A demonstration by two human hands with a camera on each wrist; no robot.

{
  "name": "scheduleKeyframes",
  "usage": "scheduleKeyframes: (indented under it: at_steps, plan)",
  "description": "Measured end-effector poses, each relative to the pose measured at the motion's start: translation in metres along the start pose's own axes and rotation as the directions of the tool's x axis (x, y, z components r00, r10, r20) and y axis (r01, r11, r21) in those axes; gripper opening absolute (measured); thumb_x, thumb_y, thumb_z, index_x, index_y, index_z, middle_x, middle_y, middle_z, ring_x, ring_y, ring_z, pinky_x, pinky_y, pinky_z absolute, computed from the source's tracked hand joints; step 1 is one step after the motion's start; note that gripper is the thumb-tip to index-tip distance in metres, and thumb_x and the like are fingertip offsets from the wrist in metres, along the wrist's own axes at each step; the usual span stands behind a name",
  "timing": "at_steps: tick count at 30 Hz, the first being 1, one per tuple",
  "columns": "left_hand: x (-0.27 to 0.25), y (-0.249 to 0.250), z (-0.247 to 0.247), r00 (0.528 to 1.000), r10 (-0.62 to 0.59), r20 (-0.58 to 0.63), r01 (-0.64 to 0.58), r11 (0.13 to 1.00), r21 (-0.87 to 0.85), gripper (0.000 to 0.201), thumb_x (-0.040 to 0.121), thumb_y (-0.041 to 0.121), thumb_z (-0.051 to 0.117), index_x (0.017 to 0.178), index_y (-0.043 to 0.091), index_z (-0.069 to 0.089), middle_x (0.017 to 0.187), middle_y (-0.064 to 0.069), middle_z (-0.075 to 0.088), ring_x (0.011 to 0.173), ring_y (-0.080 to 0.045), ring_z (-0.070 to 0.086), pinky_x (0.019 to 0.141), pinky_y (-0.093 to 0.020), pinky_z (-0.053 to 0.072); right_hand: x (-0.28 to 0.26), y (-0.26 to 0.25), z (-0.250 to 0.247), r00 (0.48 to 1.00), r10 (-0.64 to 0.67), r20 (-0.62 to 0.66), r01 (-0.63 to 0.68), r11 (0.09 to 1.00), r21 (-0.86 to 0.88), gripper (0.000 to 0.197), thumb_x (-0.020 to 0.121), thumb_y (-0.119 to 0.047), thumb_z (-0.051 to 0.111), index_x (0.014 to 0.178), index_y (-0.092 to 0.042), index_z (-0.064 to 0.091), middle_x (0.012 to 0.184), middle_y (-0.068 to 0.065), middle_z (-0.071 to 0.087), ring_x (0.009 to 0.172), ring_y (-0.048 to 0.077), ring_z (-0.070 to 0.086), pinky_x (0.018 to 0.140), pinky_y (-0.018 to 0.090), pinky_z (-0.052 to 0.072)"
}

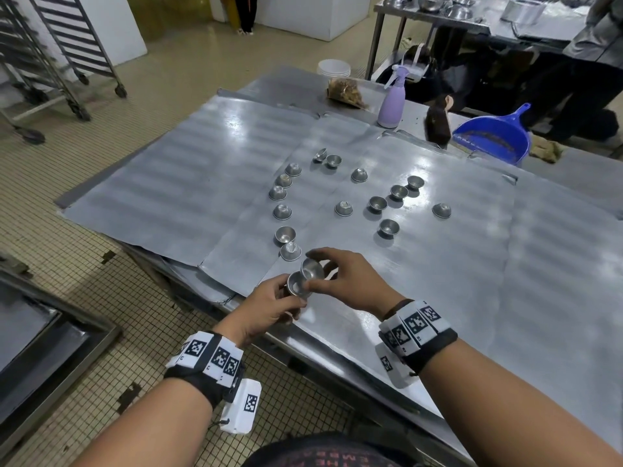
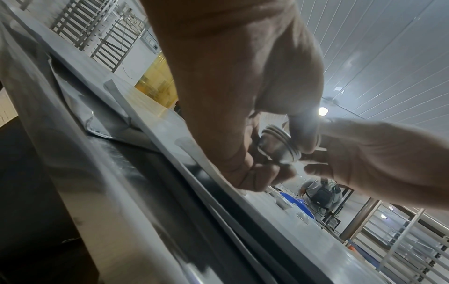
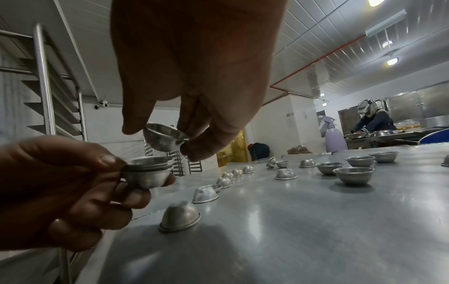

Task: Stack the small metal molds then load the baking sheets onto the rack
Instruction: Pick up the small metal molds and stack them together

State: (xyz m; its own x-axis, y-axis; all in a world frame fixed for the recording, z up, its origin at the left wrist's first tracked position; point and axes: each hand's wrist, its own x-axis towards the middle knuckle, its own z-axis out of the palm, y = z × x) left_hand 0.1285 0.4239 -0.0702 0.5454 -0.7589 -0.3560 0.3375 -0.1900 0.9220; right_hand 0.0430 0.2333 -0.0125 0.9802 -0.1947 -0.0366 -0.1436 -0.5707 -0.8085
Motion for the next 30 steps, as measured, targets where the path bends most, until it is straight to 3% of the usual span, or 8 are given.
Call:
scheduleKeyframes:
  at_steps: [2,4,11,18,22,26,30]
  plan:
    - [-0.003,0.002,0.0,1.0,0.008,-0.002,-0.008,0.999,0.046,0.041,0.08,0.024,0.078,0.119,0.02,0.068,0.108,-0.008,0.075,0.088,-0.021,0.072,0.078,-0.036,0.051,0.0,-0.001,0.0,1.0,-0.003,0.016,0.003,1.0,0.006,0.059,0.077,-0.04,0.084,0.13,-0.025,0.064,0.117,-0.019,0.065,0.091,0.002,0.065,0.081,0.018,0.052]
    - [-0.005,0.002,-0.001,1.0,0.019,-0.005,-0.018,0.998,0.061,0.043,0.079,0.025,0.078,0.12,0.021,0.068,0.115,-0.009,0.074,0.094,-0.021,0.073,0.082,-0.037,0.051,0.0,-0.002,0.001,0.999,-0.001,0.033,0.001,1.0,0.006,0.06,0.076,-0.039,0.084,0.13,-0.025,0.064,0.116,-0.019,0.066,0.092,0.002,0.065,0.081,0.019,0.052]
    - [-0.009,-0.001,0.0,1.0,0.02,0.01,-0.02,0.999,0.049,0.036,0.079,0.02,0.079,0.114,0.018,0.072,0.109,-0.007,0.075,0.088,-0.02,0.069,0.082,-0.036,0.051,0.002,-0.003,0.004,0.989,0.001,0.148,0.003,1.0,-0.026,0.061,0.074,-0.032,0.086,0.131,-0.026,0.063,0.118,-0.01,0.066,0.096,0.008,0.066,0.089,0.03,0.055]
    - [-0.011,-0.003,-0.001,0.999,0.038,0.025,-0.037,0.999,-0.019,0.049,0.074,0.021,0.085,0.121,0.014,0.071,0.109,-0.011,0.074,0.089,-0.024,0.067,0.083,-0.035,0.054,-0.001,-0.002,-0.001,0.978,-0.015,0.21,0.024,0.999,-0.037,0.05,0.08,-0.026,0.083,0.127,-0.022,0.067,0.118,-0.008,0.068,0.095,0.009,0.068,0.09,0.032,0.055]
    - [-0.009,-0.005,0.0,0.998,0.041,0.036,-0.038,0.997,-0.064,0.05,0.075,0.019,0.087,0.121,0.011,0.071,0.11,-0.016,0.07,0.088,-0.024,0.066,0.082,-0.035,0.054,-0.002,0.001,0.004,0.98,-0.029,0.198,0.041,0.997,-0.058,0.043,0.081,-0.027,0.082,0.122,-0.022,0.07,0.114,-0.005,0.069,0.091,0.01,0.068,0.088,0.035,0.055]
    - [-0.013,-0.006,-0.003,0.998,0.053,0.031,-0.05,0.994,-0.1,0.046,0.077,0.015,0.084,0.121,0.01,0.071,0.106,-0.013,0.07,0.085,-0.022,0.066,0.078,-0.033,0.056,-0.001,0.001,0.006,0.98,-0.032,0.195,0.042,0.998,-0.047,0.041,0.084,-0.031,0.079,0.123,-0.024,0.069,0.117,-0.009,0.069,0.093,0.007,0.068,0.088,0.03,0.055]
    - [-0.019,-0.008,-0.01,0.999,0.052,-0.01,-0.053,0.991,-0.126,0.053,0.076,0.017,0.084,0.126,0.01,0.067,0.1,-0.011,0.069,0.081,-0.021,0.065,0.078,-0.036,0.056,0.008,0.004,0.006,0.998,0.006,0.065,0.002,0.993,-0.119,0.037,0.09,-0.035,0.071,0.124,-0.022,0.068,0.12,-0.007,0.068,0.094,0.008,0.065,0.089,0.03,0.053]
